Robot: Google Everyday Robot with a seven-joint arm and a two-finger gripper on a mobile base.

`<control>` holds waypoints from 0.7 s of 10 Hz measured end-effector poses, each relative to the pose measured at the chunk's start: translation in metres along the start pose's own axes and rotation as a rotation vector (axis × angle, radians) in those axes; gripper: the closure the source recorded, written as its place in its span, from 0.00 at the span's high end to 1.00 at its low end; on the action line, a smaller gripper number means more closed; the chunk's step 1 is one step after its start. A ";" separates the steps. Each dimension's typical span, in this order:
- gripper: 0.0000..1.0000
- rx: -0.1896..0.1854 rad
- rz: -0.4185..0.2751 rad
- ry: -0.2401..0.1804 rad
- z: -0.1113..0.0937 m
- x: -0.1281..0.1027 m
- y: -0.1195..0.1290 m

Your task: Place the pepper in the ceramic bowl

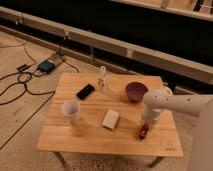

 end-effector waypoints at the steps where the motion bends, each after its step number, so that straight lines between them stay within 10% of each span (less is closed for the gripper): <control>1: 0.00 0.001 -0.014 -0.007 -0.008 -0.004 0.007; 7: 0.00 0.073 -0.180 -0.087 -0.079 -0.066 0.072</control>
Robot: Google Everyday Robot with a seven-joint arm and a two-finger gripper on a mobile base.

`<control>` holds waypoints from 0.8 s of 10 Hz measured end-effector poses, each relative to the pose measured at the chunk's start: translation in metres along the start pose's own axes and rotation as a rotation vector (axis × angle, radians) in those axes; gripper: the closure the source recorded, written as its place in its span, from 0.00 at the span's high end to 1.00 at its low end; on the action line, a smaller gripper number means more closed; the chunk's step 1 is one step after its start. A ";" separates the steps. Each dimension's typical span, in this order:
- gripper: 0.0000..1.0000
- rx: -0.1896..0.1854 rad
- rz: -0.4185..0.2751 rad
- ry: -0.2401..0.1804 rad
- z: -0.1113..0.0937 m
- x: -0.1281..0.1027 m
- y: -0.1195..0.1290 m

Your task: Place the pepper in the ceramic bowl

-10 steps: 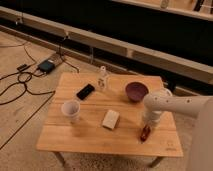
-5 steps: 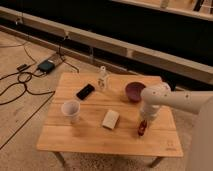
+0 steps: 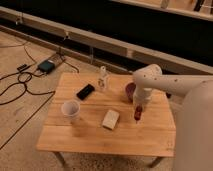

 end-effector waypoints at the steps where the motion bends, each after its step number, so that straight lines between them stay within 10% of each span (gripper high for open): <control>1: 0.00 0.036 -0.036 -0.006 -0.008 -0.019 0.004; 8: 0.00 0.187 -0.194 -0.018 0.009 -0.115 0.033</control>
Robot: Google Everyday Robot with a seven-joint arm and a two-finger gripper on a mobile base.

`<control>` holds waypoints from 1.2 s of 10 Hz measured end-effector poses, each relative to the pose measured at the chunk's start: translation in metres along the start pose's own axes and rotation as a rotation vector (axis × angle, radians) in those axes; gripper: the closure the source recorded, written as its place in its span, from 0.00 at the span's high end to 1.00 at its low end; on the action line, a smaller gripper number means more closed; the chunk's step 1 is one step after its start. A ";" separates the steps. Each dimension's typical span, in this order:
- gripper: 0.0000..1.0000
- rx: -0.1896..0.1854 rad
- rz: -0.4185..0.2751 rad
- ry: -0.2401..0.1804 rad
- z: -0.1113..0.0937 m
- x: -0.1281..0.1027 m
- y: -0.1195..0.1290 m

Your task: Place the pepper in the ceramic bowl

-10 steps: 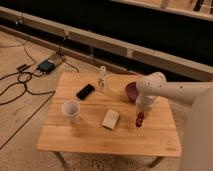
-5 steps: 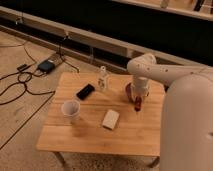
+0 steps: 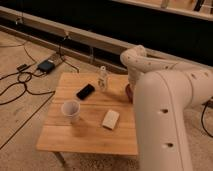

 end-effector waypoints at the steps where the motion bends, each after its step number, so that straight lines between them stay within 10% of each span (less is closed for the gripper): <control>1: 0.00 0.007 -0.009 -0.004 0.002 -0.007 0.002; 5: 0.03 0.039 -0.023 -0.050 0.009 -0.036 0.001; 12: 0.71 -0.007 -0.010 -0.049 0.005 -0.004 0.004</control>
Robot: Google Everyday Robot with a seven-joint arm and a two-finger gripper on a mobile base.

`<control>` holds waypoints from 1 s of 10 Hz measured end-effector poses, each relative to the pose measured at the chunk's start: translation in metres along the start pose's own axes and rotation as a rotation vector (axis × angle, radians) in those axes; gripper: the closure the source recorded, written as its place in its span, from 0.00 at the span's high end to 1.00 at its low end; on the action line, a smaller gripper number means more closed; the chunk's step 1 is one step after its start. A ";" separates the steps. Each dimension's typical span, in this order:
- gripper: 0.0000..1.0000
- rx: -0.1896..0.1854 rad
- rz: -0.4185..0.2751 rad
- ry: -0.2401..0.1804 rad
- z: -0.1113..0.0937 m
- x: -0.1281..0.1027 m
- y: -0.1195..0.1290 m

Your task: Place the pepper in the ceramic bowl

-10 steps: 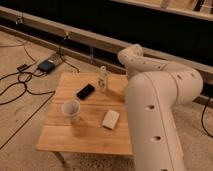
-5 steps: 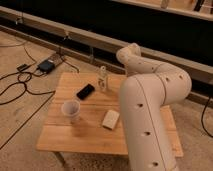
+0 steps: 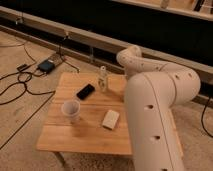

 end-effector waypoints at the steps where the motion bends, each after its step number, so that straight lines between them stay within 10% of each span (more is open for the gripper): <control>1: 0.74 0.007 0.009 -0.003 0.000 0.001 -0.005; 5: 0.74 0.032 0.014 -0.026 -0.006 -0.008 -0.009; 10: 0.74 -0.039 0.000 -0.036 -0.019 0.009 0.018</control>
